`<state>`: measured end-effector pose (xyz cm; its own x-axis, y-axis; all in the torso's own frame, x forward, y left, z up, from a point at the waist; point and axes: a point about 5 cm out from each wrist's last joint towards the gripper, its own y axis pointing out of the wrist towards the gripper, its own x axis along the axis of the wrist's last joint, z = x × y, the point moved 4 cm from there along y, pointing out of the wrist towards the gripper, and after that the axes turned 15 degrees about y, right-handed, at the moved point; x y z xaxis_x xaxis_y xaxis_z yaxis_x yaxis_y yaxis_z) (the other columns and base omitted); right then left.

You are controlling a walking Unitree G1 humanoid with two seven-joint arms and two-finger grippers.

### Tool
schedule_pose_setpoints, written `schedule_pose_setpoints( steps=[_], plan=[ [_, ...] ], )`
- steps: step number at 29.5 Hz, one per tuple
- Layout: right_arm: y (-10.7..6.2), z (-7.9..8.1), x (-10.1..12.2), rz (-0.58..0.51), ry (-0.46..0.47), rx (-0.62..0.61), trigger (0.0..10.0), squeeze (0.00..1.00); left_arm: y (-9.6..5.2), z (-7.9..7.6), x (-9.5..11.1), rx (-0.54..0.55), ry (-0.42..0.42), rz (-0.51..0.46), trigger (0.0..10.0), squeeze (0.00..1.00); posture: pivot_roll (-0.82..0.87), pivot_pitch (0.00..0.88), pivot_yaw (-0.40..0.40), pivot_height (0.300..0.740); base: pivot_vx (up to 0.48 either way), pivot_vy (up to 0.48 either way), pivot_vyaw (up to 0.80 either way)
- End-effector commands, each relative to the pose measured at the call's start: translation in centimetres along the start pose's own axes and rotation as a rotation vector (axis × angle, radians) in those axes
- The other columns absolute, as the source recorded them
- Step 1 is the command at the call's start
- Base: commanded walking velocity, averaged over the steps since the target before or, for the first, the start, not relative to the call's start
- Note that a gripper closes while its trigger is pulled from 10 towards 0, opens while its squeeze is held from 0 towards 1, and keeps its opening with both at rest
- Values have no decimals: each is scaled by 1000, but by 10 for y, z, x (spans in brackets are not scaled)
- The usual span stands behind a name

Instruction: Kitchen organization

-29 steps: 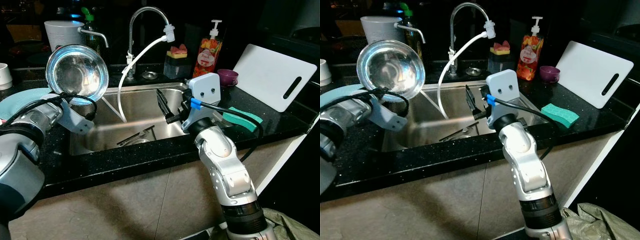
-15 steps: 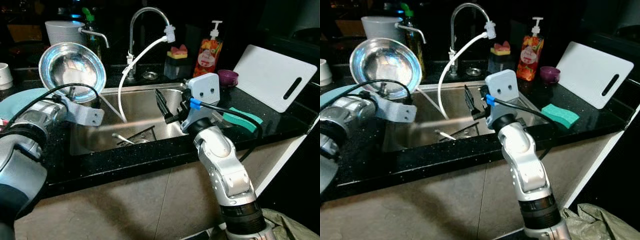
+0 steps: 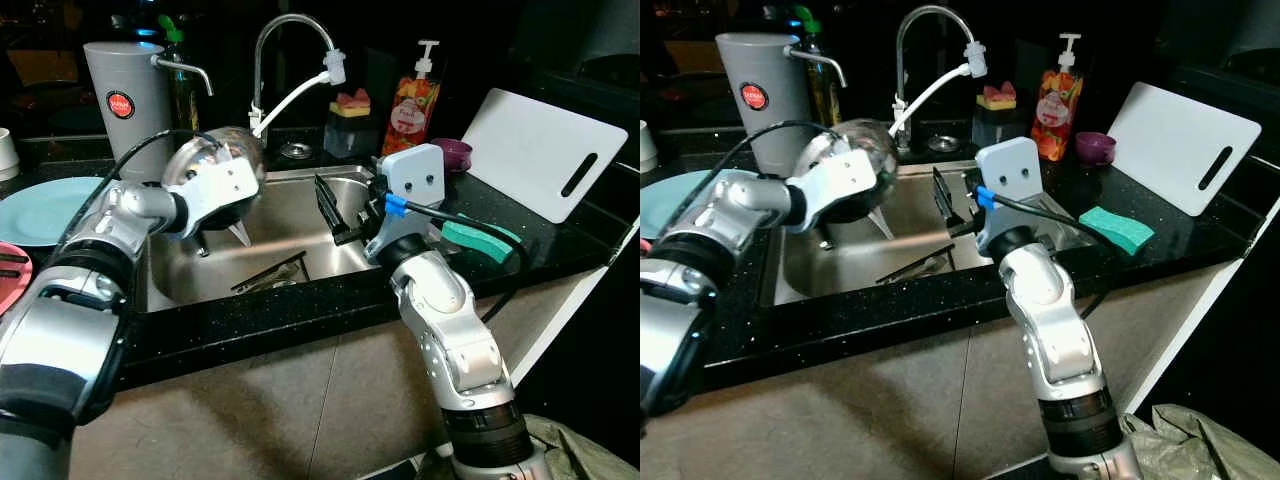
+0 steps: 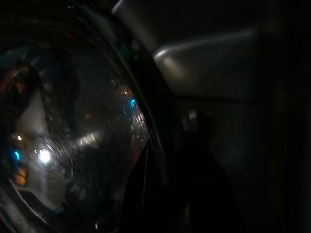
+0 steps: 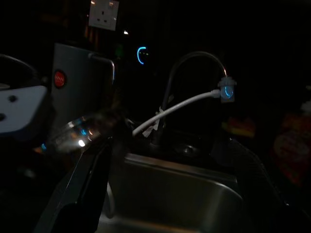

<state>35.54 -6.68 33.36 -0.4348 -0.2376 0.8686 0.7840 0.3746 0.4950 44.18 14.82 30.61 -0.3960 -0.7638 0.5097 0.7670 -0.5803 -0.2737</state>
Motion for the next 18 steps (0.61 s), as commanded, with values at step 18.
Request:
schedule_pose_setpoints(
  steps=[18],
  plan=[
    [-30,3,-61,446,67,161,10000,0,35,-63,-21,-144,-123,161,10000,0,36,105,-2,740,0,0,0]
  ],
)
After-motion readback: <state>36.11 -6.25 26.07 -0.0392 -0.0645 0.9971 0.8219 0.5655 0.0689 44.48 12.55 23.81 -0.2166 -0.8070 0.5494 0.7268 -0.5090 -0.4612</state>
